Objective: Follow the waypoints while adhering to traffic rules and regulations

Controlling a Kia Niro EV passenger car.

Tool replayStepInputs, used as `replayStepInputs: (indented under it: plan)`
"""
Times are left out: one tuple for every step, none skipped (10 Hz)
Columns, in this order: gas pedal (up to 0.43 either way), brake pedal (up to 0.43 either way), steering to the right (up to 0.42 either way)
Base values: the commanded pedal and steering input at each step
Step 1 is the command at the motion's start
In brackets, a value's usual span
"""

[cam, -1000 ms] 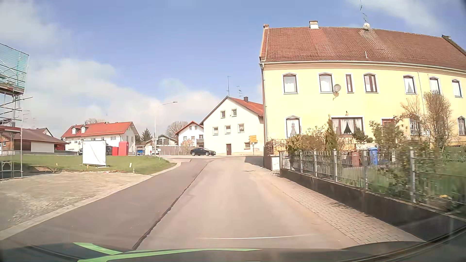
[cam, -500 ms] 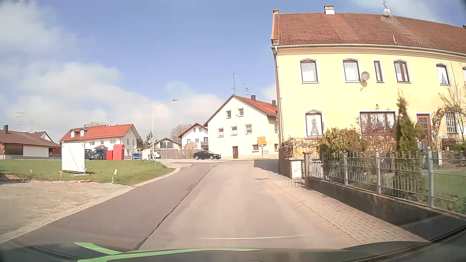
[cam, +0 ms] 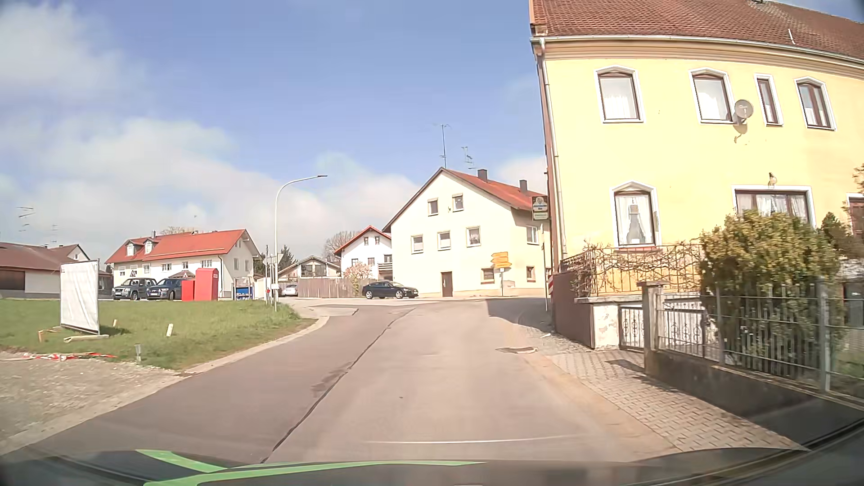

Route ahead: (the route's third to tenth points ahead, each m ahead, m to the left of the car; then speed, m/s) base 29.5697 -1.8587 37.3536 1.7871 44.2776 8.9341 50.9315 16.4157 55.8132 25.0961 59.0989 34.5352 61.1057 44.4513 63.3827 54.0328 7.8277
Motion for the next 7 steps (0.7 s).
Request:
replayStepInputs:
  plan:
    - [0.000, 0.000, -0.005]
    - [0.000, 0.000, -0.003]
    - [0.000, 0.000, -0.002]
    - [0.000, 0.000, -0.001]
    - [0.000, 0.000, -0.001]
    - [0.000, 0.000, 0.001]
    - [0.000, 0.000, 0.005]
